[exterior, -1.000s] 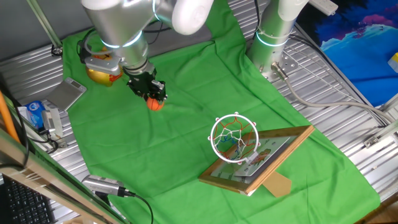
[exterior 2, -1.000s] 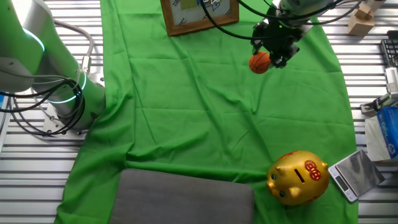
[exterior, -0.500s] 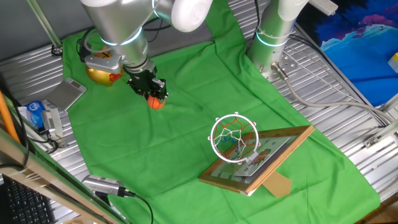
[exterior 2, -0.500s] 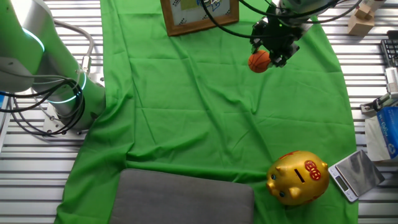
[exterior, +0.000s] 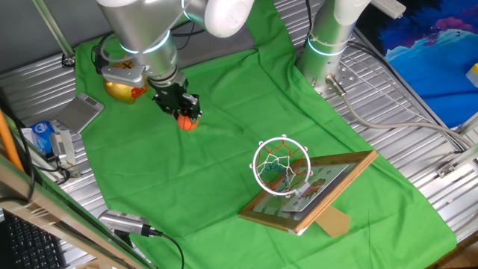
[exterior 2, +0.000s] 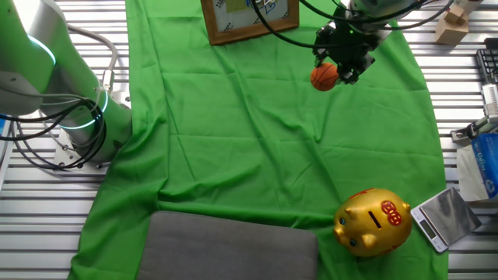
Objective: Grab a basketball, release it and shoot it into the basket
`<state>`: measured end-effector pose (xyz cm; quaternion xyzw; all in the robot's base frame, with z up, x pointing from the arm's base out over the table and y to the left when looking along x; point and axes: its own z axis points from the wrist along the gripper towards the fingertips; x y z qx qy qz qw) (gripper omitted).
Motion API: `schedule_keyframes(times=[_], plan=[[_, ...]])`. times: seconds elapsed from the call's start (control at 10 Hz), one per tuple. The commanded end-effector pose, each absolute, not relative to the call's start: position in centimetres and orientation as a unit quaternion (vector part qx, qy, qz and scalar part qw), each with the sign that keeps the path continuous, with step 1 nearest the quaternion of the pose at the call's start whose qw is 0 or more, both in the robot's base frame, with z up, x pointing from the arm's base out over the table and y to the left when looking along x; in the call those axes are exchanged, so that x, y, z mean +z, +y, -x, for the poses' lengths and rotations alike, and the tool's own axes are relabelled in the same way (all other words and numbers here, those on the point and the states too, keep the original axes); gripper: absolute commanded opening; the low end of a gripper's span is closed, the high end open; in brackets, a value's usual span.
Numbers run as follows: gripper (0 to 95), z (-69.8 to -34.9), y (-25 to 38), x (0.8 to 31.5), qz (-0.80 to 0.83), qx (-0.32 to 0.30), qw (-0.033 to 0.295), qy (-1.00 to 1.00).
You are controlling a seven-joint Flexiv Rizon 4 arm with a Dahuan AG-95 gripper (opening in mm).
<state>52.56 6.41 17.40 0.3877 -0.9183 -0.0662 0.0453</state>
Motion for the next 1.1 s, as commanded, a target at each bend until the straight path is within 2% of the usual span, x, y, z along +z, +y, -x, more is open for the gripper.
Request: schedule_keyframes(times=[0.1, 1.1], plan=[[0.0, -52.72, 6.49, 17.38, -0.4, -0.076, 0.055, -0.912], [0.0, -52.72, 6.49, 17.38, -0.405, -0.11, 0.05, -0.906]])
